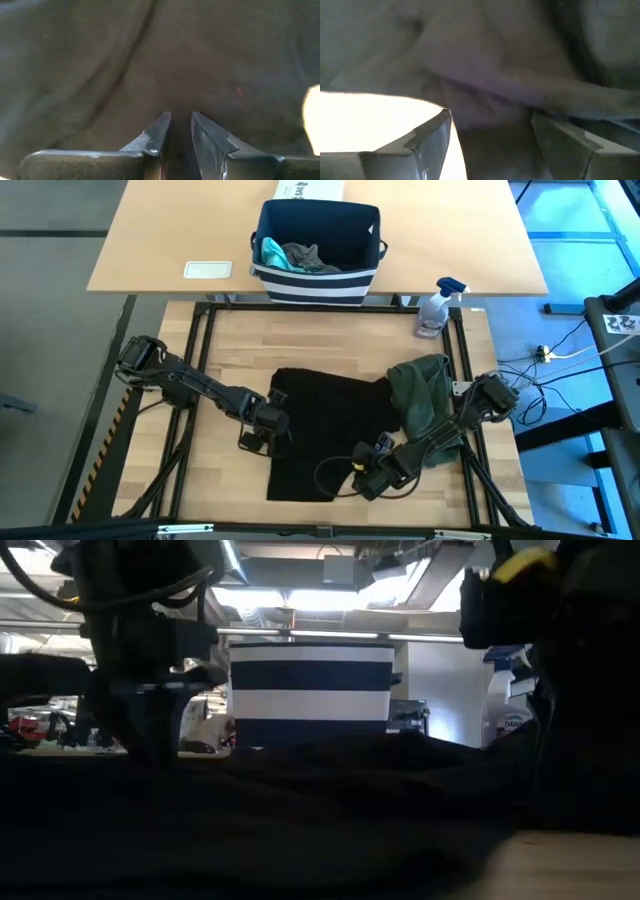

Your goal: Fold Laundry from Bin

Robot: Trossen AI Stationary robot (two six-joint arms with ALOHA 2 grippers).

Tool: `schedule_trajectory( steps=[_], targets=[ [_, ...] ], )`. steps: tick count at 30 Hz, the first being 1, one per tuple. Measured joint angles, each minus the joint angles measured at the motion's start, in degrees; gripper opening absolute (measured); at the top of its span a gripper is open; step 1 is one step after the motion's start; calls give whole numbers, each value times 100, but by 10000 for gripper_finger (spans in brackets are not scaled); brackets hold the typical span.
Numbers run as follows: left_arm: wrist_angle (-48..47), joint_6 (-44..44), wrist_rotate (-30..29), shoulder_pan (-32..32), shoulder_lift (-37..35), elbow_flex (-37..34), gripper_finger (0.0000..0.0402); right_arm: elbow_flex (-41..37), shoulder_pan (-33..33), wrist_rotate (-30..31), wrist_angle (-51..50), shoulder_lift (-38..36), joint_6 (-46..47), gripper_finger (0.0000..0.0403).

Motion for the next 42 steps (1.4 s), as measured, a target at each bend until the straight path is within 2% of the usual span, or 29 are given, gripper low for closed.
schedule_trajectory(
  steps=[4, 12, 16, 21, 29, 34, 42],
  targets=[
    [520, -508, 525, -43, 0, -203, 73, 12, -88, -53, -442, 0, 13, 280],
    [1011, -687, 512, -284, 0, -235, 73, 13, -507, -395, -1106, -57, -571, 280],
    [1009, -670, 56, -282, 0, -235, 73, -19, -775, -378, -1162, -171, -1037, 280],
    [871, -532, -496, -271, -44, -233, 73, -29, -804, -298, -1222, -375, -1156, 280],
    [838, 220, -1175, -260, -44, -119, 75, -24, -334, -532, -1104, -528, -747, 280],
    [864, 724, -1239, -260, -44, 256, 100, -22, -36, -516, -1063, -601, -346, 280],
    [963, 992, -953, -208, 111, 386, 164, -13, 314, 280, -946, -713, -166, 280]
  ],
)
